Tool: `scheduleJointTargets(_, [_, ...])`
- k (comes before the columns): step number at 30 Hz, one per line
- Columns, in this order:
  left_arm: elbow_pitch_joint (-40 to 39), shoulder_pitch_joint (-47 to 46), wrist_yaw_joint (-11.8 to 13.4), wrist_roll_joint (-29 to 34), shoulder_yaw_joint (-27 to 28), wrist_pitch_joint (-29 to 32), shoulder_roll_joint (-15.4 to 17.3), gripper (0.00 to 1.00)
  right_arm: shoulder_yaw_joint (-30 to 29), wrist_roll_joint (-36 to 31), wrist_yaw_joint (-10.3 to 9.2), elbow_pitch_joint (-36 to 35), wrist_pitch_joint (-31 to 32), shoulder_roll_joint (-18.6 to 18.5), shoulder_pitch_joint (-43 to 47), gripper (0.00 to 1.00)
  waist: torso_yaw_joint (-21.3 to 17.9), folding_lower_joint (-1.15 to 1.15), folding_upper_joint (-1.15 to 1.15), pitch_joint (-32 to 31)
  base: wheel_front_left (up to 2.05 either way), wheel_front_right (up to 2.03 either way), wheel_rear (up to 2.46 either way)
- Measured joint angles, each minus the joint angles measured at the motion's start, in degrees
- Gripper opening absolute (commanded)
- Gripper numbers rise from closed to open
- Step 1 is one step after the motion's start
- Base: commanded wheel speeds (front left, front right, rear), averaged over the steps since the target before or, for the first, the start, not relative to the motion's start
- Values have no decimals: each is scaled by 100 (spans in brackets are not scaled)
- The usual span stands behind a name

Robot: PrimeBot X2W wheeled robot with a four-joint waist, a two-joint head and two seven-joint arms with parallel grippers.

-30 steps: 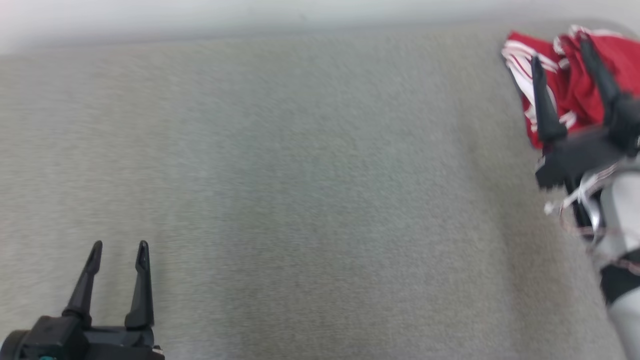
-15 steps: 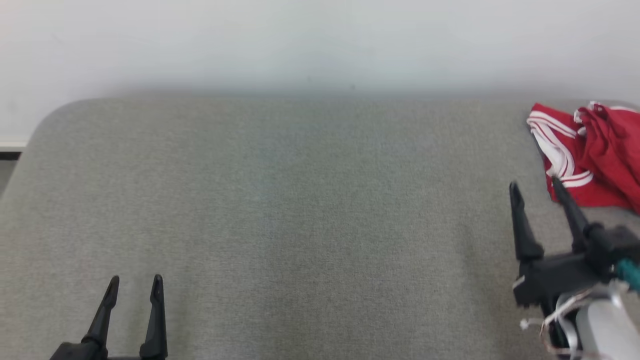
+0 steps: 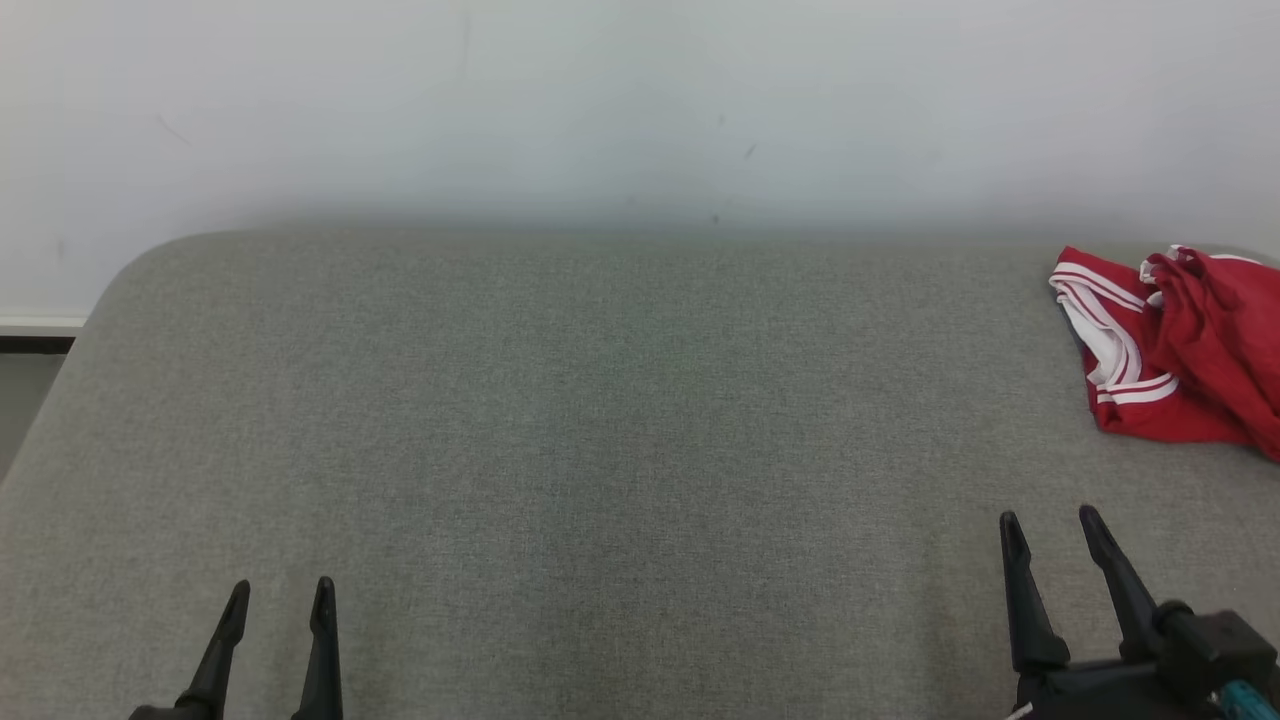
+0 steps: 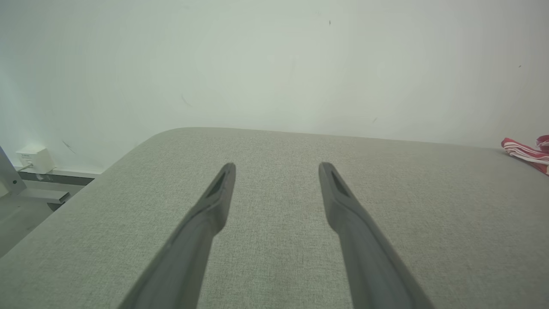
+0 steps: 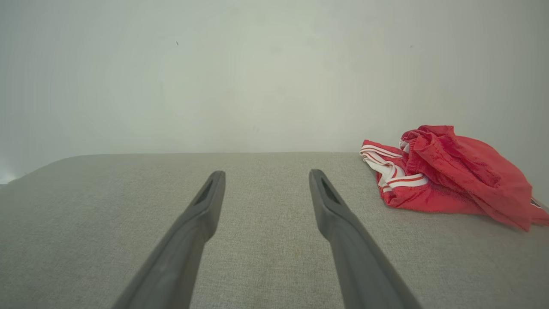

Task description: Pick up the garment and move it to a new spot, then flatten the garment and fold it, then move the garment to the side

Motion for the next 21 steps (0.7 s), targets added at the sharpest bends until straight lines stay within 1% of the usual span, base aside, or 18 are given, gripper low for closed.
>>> scheduleJointTargets(6, [68,103,-35,9,42,0,-46,100,-58,-42,0,-197,-5,202,471,100,-70,0,0,-80,0,0,0])
scheduleJointTargets(13, [176,184,-47,9,48,0,-89,100,-46,-40,0,-264,-5,238,651,100,-174,0,1,-153,0,0,0])
scheduleJointTargets(21, [280,198,-82,58,48,0,-113,100,-51,-36,0,-272,1,253,689,100,-201,0,1,-185,0,0,0])
